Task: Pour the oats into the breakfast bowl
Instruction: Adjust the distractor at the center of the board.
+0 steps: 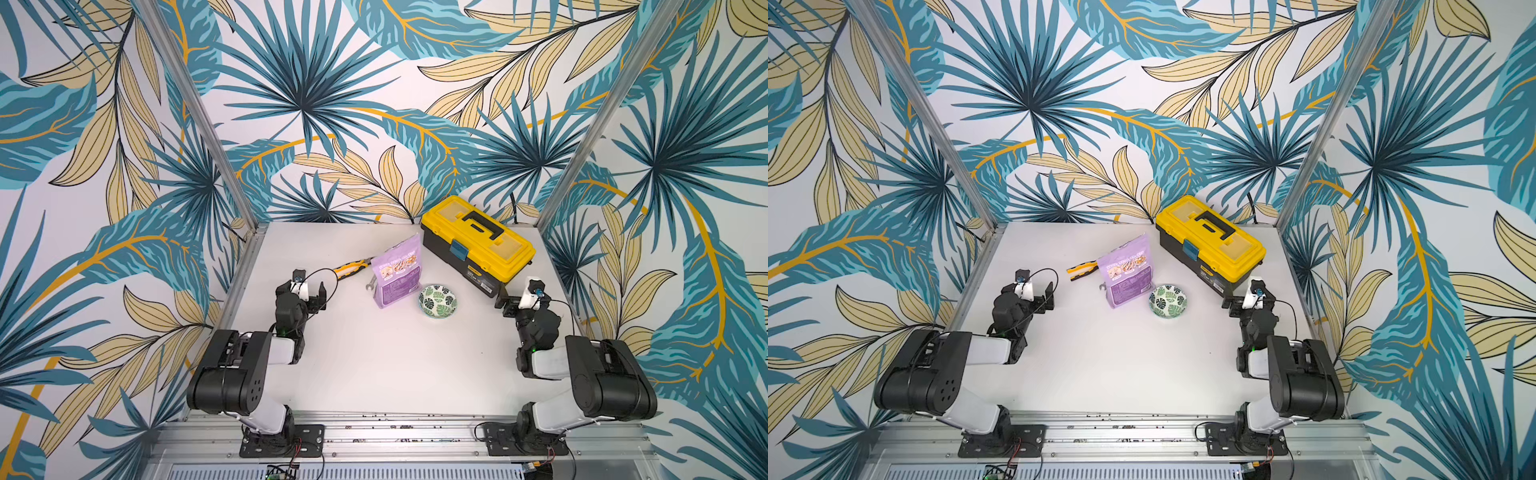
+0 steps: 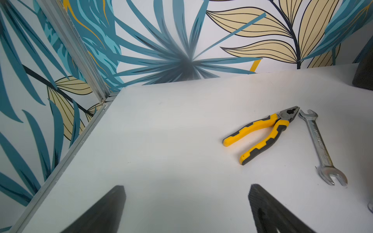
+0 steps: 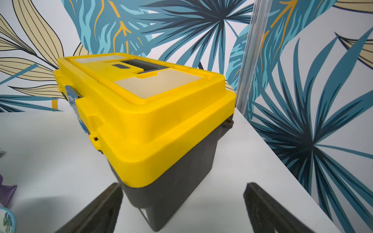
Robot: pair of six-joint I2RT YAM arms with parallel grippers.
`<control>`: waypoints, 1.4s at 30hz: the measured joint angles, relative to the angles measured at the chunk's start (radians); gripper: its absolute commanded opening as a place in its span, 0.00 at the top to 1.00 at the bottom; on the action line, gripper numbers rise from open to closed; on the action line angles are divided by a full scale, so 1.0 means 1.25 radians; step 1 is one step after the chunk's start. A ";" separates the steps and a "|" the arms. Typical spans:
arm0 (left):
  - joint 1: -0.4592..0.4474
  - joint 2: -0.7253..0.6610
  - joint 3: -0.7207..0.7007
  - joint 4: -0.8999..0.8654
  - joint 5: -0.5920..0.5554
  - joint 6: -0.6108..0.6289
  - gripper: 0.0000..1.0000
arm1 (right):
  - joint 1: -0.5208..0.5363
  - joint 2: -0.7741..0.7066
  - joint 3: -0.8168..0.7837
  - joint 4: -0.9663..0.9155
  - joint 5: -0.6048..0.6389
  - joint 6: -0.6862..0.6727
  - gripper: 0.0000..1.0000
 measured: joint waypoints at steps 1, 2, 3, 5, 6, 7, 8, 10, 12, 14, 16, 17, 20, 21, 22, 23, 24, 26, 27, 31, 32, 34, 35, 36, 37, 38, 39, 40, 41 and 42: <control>0.000 0.000 0.000 0.000 0.002 0.002 0.00 | 0.000 0.000 0.000 0.000 0.000 0.000 0.01; 0.000 0.000 0.000 0.000 0.002 0.003 0.00 | 0.000 0.000 0.000 0.000 0.000 0.000 0.01; -0.001 0.000 0.000 0.000 0.003 0.003 0.00 | 0.000 0.000 0.000 0.000 0.000 0.000 0.01; -0.001 0.000 0.000 0.000 0.005 0.005 0.00 | 0.000 0.000 0.000 0.000 0.000 0.000 0.01; -0.001 0.000 0.000 0.000 0.005 0.005 0.00 | 0.000 0.000 0.000 0.000 0.000 0.000 0.01; -0.001 0.000 0.000 0.000 0.005 0.005 0.00 | 0.000 0.000 0.000 0.000 0.000 0.000 0.01; -0.001 0.000 0.000 0.000 0.005 0.005 0.00 | 0.000 0.000 0.000 0.000 0.000 0.000 0.01; -0.001 0.000 0.000 0.000 0.005 0.005 0.00 | 0.000 0.000 0.000 0.000 0.000 0.000 0.01; -0.001 0.000 0.000 0.000 0.005 0.005 0.00 | 0.000 0.000 0.000 0.000 0.000 0.000 0.01; -0.001 0.000 0.000 0.000 0.005 0.005 0.00 | 0.000 0.000 0.000 0.000 0.000 0.000 0.01; -0.001 0.000 0.000 0.001 0.005 0.005 0.00 | 0.000 0.000 0.000 0.000 -0.001 0.000 0.01; -0.001 0.000 0.000 0.001 0.005 0.005 0.00 | 0.000 -0.003 0.000 -0.003 -0.002 0.000 0.01; -0.001 -0.009 -0.015 0.012 -0.005 0.002 0.00 | 0.000 -0.058 0.009 -0.078 0.003 0.011 0.01; -0.002 -0.024 -0.028 0.013 -0.016 0.001 0.00 | 0.000 -0.088 0.025 -0.128 0.007 0.020 0.01; -0.003 -0.055 -0.046 0.003 -0.028 -0.002 0.00 | -0.001 -0.120 0.054 -0.191 0.007 0.035 0.01; -0.004 -0.092 -0.059 -0.011 -0.040 -0.009 0.00 | -0.001 -0.147 0.084 -0.248 0.002 0.051 0.01; -0.005 -0.146 -0.066 -0.045 -0.051 -0.018 0.00 | -0.001 -0.172 0.117 -0.302 -0.011 0.070 0.01; -0.006 -0.255 -0.060 -0.122 -0.066 -0.050 0.00 | 0.000 -0.209 0.169 -0.385 -0.050 0.114 0.01; -0.006 -0.314 -0.050 -0.171 -0.069 -0.076 0.00 | 0.000 -0.222 0.186 -0.417 -0.070 0.140 0.01; -0.010 -0.490 0.016 -0.370 -0.050 -0.197 0.00 | 0.012 -0.228 0.225 -0.551 -0.165 0.282 0.01; -0.010 -0.515 0.027 -0.407 -0.042 -0.223 0.00 | 0.019 -0.220 0.231 -0.579 -0.183 0.308 0.02; -0.011 -0.556 0.042 -0.483 -0.020 -0.284 0.00 | 0.034 -0.203 0.249 -0.631 -0.202 0.345 0.06; -0.011 -0.571 0.045 -0.515 -0.009 -0.315 0.00 | 0.044 -0.194 0.262 -0.656 -0.210 0.362 0.07; -0.011 -0.580 0.046 -0.539 0.003 -0.341 0.00 | 0.055 -0.185 0.277 -0.680 -0.220 0.378 0.08; -0.011 -0.586 0.046 -0.563 0.016 -0.364 0.00 | 0.068 -0.175 0.289 -0.700 -0.230 0.390 0.09; -0.011 -0.588 0.046 -0.587 0.031 -0.388 0.00 | 0.082 -0.166 0.299 -0.715 -0.241 0.400 0.11; -0.011 -0.588 0.046 -0.609 0.045 -0.407 0.00 | 0.098 -0.155 0.308 -0.730 -0.253 0.411 0.14; -0.011 -0.587 0.046 -0.628 0.056 -0.421 0.00 | 0.112 -0.144 0.314 -0.742 -0.264 0.421 0.15; -0.011 -0.587 0.046 -0.646 0.067 -0.433 0.00 | 0.125 -0.132 0.318 -0.757 -0.276 0.432 0.16; -0.011 -0.587 0.046 -0.659 0.073 -0.443 0.00 | 0.139 -0.121 0.319 -0.773 -0.285 0.442 0.15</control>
